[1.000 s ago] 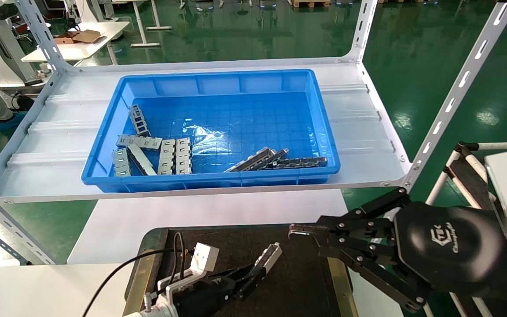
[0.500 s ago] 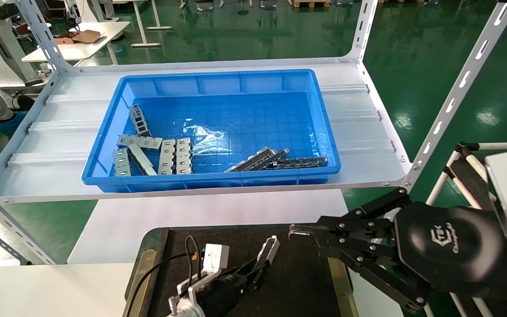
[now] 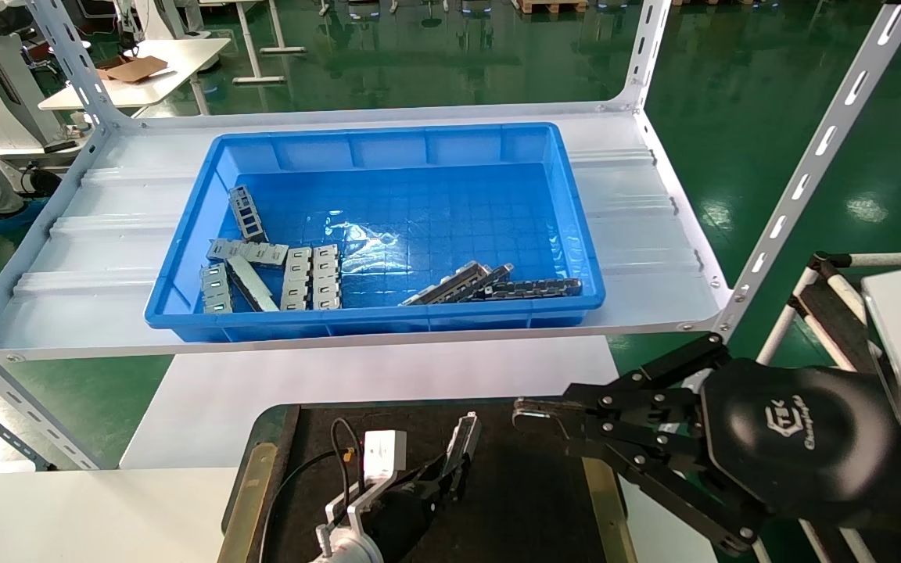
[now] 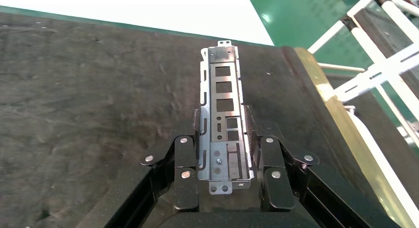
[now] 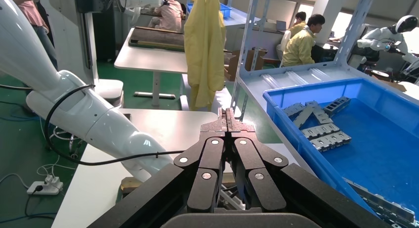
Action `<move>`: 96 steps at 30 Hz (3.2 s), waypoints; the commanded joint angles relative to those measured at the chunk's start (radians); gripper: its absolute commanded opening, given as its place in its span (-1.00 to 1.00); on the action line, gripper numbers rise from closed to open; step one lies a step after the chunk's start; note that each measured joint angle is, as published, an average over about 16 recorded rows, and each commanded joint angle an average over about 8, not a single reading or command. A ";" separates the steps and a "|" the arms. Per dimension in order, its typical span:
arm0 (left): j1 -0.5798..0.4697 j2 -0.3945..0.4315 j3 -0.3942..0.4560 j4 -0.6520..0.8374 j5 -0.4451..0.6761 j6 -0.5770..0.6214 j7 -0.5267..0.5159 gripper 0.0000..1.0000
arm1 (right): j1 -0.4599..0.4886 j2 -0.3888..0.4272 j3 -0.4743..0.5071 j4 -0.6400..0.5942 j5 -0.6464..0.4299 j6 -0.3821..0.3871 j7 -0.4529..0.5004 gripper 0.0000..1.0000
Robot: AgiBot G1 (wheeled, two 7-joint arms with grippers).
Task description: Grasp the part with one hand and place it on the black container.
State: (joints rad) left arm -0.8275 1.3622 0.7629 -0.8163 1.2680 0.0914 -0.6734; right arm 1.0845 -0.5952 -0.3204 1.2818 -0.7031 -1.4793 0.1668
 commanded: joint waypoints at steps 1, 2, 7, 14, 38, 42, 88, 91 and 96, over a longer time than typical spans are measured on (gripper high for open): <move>-0.008 0.001 0.033 0.005 -0.012 -0.037 -0.020 -1.00 | 0.000 0.000 0.000 0.000 0.000 0.000 0.000 -1.00; -0.012 0.001 0.050 0.008 -0.020 -0.052 -0.029 -1.00 | 0.000 0.000 0.000 0.000 0.000 0.000 0.000 -1.00; -0.031 0.002 0.131 0.021 -0.063 -0.114 -0.072 -1.00 | 0.000 0.000 0.000 0.000 0.000 0.000 0.000 -1.00; -0.055 0.002 0.237 0.039 -0.122 -0.186 -0.121 -0.75 | 0.000 0.000 -0.001 0.000 0.000 0.000 0.000 -0.33; -0.123 -0.001 0.472 0.033 -0.304 -0.338 -0.231 1.00 | 0.000 0.001 -0.001 0.000 0.001 0.001 -0.001 1.00; -0.136 -0.004 0.494 0.019 -0.302 -0.354 -0.237 1.00 | 0.000 0.001 -0.001 0.000 0.001 0.001 -0.001 1.00; -0.177 -0.564 0.279 -0.511 -0.144 0.320 0.070 1.00 | 0.001 0.001 -0.003 0.000 0.002 0.001 -0.001 1.00; -0.172 -0.581 0.252 -0.515 -0.168 0.381 0.146 1.00 | 0.001 0.001 -0.003 0.000 0.002 0.001 -0.002 1.00; -0.160 -0.603 0.198 -0.514 -0.225 0.498 0.294 1.00 | 0.001 0.001 -0.003 0.000 0.002 0.001 -0.002 1.00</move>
State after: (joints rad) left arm -0.9845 0.7612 0.9554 -1.3257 1.0345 0.5956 -0.3635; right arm 1.0853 -0.5939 -0.3237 1.2818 -0.7008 -1.4779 0.1651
